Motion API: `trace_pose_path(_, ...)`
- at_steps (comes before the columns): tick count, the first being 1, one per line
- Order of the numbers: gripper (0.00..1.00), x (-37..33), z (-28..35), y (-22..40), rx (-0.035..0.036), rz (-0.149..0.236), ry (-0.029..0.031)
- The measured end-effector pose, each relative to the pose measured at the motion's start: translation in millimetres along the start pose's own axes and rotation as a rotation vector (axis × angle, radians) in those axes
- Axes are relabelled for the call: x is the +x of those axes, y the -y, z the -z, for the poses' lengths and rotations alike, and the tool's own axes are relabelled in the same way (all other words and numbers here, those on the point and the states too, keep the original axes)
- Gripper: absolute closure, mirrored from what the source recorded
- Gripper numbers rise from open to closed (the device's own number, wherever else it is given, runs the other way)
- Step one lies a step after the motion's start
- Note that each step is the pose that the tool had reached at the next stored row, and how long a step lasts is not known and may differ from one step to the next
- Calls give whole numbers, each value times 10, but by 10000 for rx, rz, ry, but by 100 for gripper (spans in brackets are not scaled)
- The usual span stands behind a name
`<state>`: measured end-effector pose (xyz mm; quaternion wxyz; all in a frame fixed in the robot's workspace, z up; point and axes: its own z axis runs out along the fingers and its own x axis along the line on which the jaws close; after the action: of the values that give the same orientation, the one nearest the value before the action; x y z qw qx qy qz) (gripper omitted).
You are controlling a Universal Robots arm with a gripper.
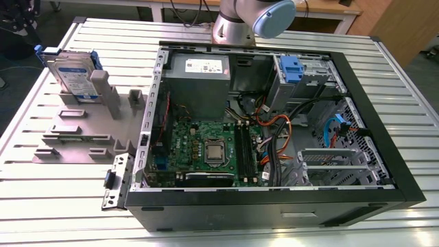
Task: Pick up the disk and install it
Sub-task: 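Pick up the disk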
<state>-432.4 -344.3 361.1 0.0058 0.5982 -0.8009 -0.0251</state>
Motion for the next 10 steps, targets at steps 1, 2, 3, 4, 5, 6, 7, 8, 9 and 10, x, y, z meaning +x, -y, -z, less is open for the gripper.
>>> trace_pose_path(1,89,0,0,0,0,20,-1)
trace_pose_path(2,89,0,0,0,-1,53,-2)
trace_pose_path(3,89,0,0,0,-2,108,-5)
trace_pose_path(4,89,0,0,0,-4,193,-9)
trace_pose_path(5,89,0,0,-1,-6,302,-14)
trace_pose_path(6,89,0,-1,-1,-8,422,-19)
trace_pose_path(7,89,1,-1,-2,-10,556,-25)
trace_pose_path(8,89,1,-1,-1,-14,698,-32)
trace_pose_path(9,89,1,-2,-2,-17,842,-39)
trace_pose_path(10,89,1,-2,-2,-20,988,-46)
